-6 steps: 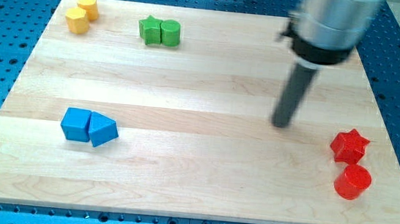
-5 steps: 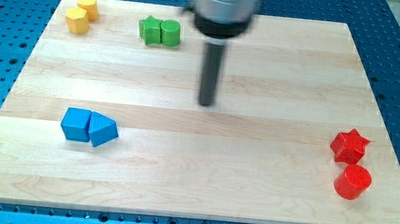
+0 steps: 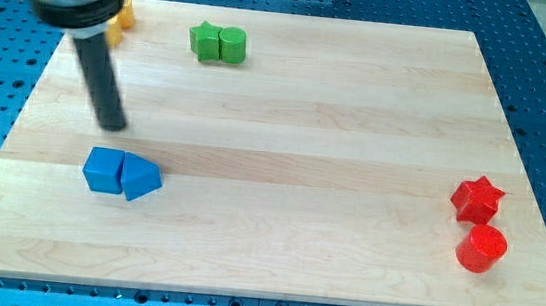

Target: Move the blue blocks diagonally to the green blocks

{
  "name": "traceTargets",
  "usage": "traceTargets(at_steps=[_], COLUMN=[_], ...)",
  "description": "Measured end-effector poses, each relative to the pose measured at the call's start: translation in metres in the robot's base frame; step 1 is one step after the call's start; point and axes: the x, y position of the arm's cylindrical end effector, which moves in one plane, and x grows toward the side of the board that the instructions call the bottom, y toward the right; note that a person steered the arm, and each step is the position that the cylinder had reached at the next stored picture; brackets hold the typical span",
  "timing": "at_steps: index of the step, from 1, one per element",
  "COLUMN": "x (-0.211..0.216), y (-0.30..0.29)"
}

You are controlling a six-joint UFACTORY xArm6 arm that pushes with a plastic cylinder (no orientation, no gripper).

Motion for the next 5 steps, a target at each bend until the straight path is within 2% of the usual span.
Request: traceTargets(at_steps=[1,2,3,5], x=[0.034,0.057,0.068,0.109], y=[-0.019,0.038,0.035,0.066])
